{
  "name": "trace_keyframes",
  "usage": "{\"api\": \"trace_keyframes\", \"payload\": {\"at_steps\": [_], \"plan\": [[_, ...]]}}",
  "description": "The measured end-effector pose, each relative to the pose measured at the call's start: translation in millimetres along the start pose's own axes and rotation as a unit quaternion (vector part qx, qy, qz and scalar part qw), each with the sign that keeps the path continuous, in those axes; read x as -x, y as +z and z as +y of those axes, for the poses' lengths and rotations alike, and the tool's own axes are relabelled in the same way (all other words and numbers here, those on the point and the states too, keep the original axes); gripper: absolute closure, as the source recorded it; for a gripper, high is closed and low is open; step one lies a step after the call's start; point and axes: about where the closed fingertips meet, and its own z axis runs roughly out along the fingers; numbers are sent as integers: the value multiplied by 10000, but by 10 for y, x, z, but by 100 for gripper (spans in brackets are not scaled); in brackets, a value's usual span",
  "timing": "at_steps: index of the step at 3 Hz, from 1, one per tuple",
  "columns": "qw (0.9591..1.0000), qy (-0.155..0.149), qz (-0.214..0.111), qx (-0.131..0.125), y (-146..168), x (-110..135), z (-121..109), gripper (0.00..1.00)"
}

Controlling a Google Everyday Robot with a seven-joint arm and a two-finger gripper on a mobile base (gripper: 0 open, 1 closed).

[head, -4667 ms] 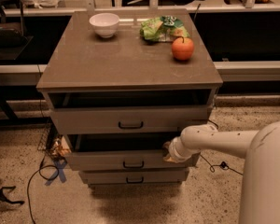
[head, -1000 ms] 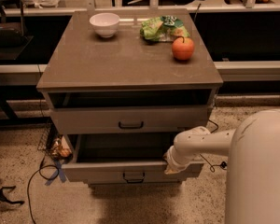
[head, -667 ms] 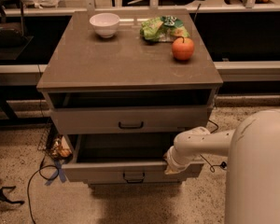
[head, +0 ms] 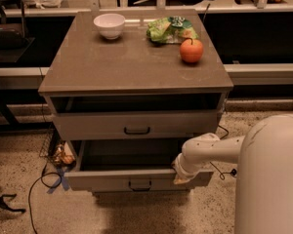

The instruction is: Open middle drawer

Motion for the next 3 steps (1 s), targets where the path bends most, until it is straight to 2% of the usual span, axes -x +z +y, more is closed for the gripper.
{"api": "trace_keyframes", "payload": {"at_steps": [1,2,3], "plan": [[10000,-2,-3,14,12,3,11,6],[10000,32,38,37,-31,7,53,0],[9995,197,197,142,-104,-6,121,0]]}}
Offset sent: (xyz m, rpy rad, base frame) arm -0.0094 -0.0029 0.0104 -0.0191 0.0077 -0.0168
